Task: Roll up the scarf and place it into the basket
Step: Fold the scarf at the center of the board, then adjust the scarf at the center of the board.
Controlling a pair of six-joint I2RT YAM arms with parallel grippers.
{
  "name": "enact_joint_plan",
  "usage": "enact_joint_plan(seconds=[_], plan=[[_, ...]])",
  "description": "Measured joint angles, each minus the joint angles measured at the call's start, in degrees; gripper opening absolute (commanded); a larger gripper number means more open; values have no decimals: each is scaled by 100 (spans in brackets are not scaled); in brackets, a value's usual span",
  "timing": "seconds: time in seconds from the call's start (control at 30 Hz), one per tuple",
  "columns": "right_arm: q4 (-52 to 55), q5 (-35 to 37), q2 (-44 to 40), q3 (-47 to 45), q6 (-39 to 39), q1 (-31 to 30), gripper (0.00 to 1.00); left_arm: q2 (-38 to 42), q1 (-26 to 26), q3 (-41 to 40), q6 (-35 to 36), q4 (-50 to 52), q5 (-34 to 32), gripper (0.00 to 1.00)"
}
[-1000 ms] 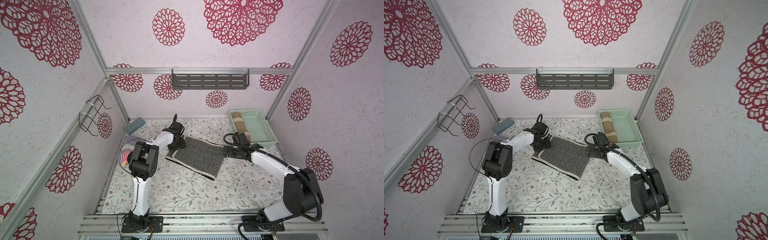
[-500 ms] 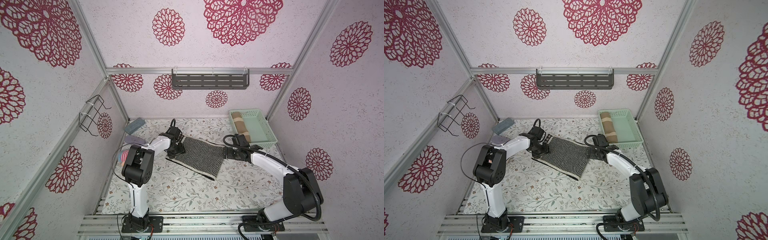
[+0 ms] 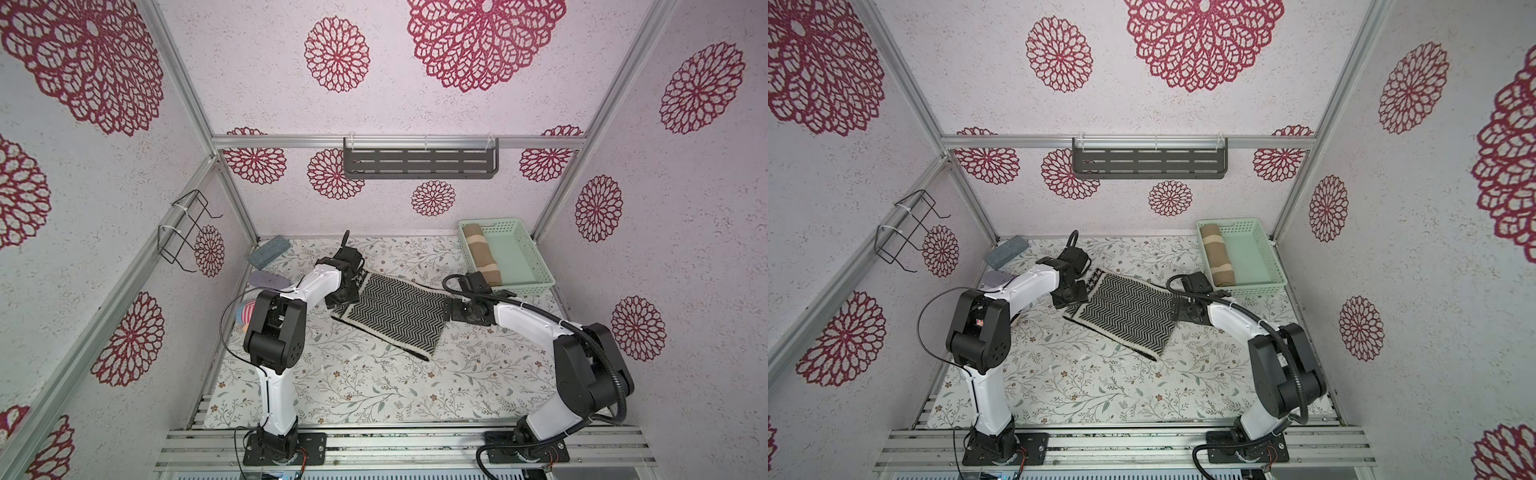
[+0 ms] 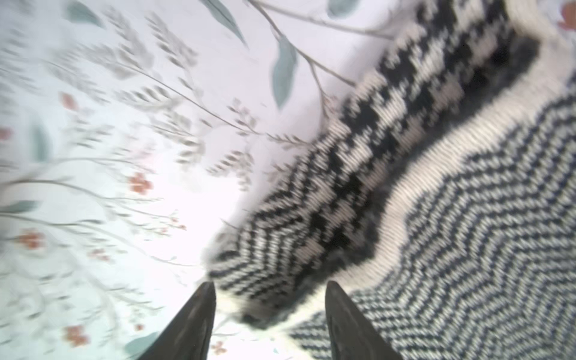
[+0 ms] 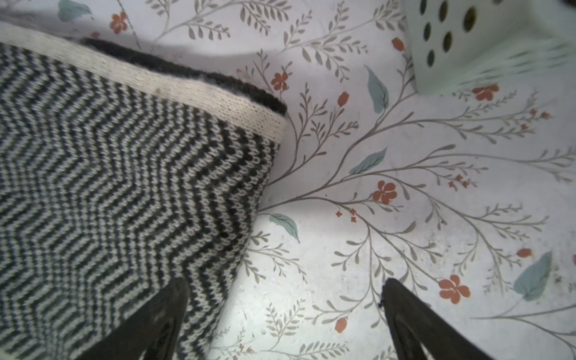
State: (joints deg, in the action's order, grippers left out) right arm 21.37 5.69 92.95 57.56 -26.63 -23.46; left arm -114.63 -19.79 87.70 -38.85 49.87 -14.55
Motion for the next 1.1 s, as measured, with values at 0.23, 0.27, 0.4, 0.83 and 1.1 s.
enact_joint_plan(seconds=[0.23, 0.27, 0.4, 0.83, 1.1], plan=[[-11, 9, 463, 431, 2, -2, 98, 138, -214, 52, 9, 136, -247, 56], [-15, 11, 514, 514, 4, -2, 98, 197, -302, 55, 9, 107, -223, 56], [-42, 79, 804, 885, 13, -7, 93, 422, -758, 153, -22, -195, 116, 54], [63, 597, 1794, 1438, 109, -4, 68, -684, -533, 131, -219, -807, 979, 41], [-339, 372, 1172, 444, -271, -116, 72, -1169, -142, 721, -356, -1060, 1554, 40]])
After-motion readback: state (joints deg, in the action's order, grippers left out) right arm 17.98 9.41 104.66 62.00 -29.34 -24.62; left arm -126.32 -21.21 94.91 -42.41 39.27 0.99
